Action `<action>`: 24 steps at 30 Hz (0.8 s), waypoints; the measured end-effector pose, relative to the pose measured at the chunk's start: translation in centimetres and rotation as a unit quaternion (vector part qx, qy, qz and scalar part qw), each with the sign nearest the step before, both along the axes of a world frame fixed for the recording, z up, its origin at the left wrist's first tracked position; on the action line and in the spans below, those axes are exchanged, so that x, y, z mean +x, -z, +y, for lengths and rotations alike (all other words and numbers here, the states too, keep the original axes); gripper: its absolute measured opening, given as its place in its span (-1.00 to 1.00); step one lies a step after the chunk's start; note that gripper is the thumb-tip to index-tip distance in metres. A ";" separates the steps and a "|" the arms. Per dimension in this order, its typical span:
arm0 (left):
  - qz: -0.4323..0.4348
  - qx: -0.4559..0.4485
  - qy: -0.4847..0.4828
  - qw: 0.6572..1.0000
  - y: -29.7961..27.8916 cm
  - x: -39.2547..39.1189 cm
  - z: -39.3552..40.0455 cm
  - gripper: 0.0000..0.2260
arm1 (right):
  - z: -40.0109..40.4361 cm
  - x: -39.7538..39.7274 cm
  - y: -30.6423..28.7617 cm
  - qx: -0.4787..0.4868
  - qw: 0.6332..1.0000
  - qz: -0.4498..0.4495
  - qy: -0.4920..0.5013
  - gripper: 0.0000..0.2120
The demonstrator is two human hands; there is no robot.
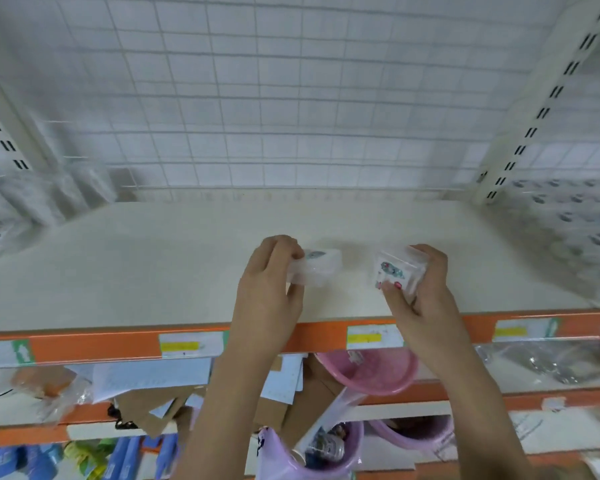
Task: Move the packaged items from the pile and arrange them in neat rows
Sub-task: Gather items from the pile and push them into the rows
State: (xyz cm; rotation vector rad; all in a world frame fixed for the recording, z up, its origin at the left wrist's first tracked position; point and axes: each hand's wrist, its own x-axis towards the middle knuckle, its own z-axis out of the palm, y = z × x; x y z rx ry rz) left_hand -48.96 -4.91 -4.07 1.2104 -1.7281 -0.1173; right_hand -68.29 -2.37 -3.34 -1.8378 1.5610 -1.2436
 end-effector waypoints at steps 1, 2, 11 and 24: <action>0.009 0.002 0.008 1.000 0.0 -1.4 -0.2 -0.55 | 0.0 -1.5 0.0 -0.003 1.000 -0.002 0.004 -0.53; 0.015 0.000 0.011 1.000 0.0 -2.8 -0.5 -0.59 | 0.0 -3.0 0.0 -0.003 1.000 -0.005 0.005 -0.52; 0.056 0.005 -0.002 0.998 0.4 -22.1 1.5 -0.72 | 1.8 -21.7 -0.5 -0.010 0.999 0.038 0.025 -0.60; -0.067 -0.054 -0.058 0.995 -1.7 -37.1 0.6 -0.63 | 1.3 -36.1 -1.8 -0.060 0.997 0.038 0.043 -0.65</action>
